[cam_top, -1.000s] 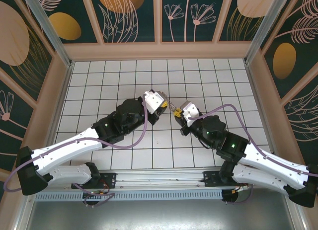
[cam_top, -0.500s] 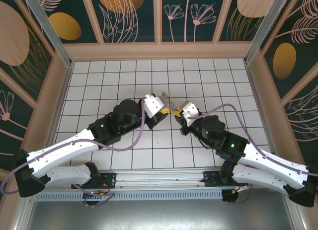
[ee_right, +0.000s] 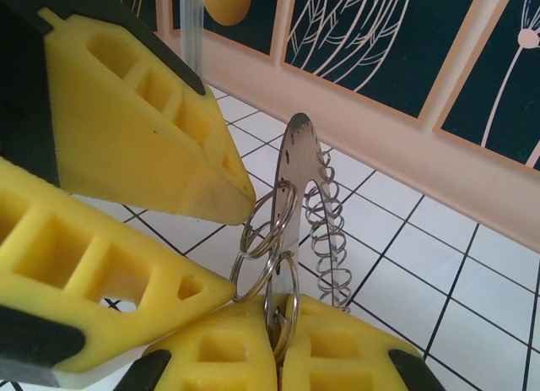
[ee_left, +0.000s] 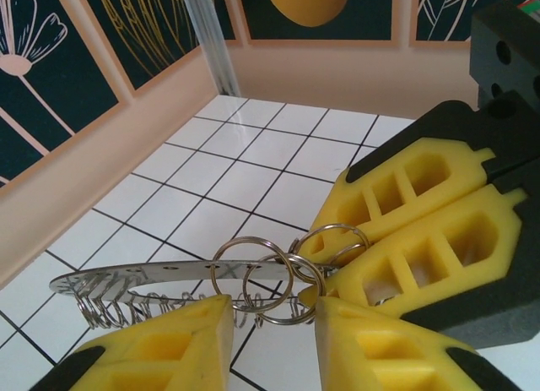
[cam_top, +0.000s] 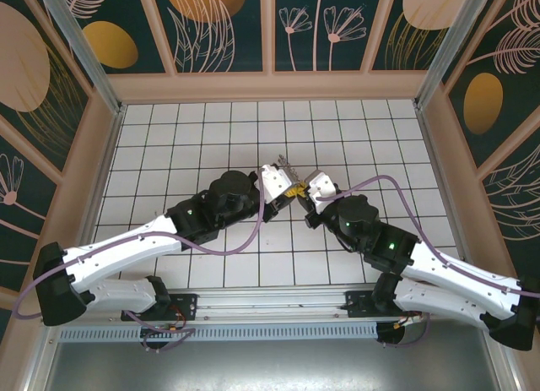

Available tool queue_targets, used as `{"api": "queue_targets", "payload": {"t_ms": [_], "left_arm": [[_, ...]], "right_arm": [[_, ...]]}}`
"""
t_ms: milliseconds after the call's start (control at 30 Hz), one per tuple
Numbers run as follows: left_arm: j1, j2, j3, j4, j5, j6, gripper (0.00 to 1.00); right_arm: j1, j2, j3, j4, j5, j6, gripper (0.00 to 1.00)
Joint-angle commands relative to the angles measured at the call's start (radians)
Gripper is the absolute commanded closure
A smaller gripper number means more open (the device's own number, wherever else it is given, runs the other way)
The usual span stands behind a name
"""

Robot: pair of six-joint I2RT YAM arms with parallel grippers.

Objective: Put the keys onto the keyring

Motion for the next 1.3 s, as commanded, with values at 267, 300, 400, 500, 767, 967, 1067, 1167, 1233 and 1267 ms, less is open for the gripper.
{"api": "queue_targets", "payload": {"t_ms": [267, 300, 400, 500, 767, 967, 1067, 1167, 1233, 1267], "left_arm": [[-0.006, 0.011, 0.026, 0.083, -0.067, 0.037, 0.75], [-0.006, 0.009, 0.025, 0.081, -0.070, 0.038, 0.75], [-0.006, 0.006, 0.023, 0.080, -0.074, 0.037, 0.76], [-0.006, 0.008, 0.025, 0.090, -0.081, 0.033, 0.78], [-0.006, 0.003, 0.026, 0.088, -0.099, 0.032, 0.97], [-0.006, -0.017, 0.018, 0.082, -0.063, 0.031, 1.00], [-0.006, -0.020, 0.017, 0.088, -0.047, 0.023, 1.00], [-0.006, -0.028, 0.011, 0.114, -0.040, 0.004, 1.00], [-0.004, -0.035, 0.001, 0.142, -0.042, -0.009, 1.00], [-0.005, -0.040, -0.006, 0.157, -0.043, -0.015, 1.00]], "right_arm": [[0.003, -0.009, 0.022, 0.064, 0.029, 0.011, 1.00], [0.004, -0.009, 0.020, 0.065, 0.029, 0.011, 1.00], [0.000, -0.011, 0.015, 0.072, 0.024, 0.012, 1.00], [-0.003, -0.010, 0.011, 0.081, 0.018, 0.012, 1.00], [-0.003, -0.027, 0.010, 0.065, 0.024, 0.014, 1.00], [-0.003, -0.031, 0.007, 0.071, 0.023, 0.015, 1.00], [-0.002, -0.031, 0.008, 0.074, 0.021, 0.012, 1.00], [-0.003, -0.033, 0.007, 0.074, 0.019, 0.013, 1.00], [-0.003, -0.036, 0.007, 0.073, 0.016, 0.014, 1.00], [-0.003, -0.039, 0.007, 0.074, 0.011, 0.015, 1.00]]}}
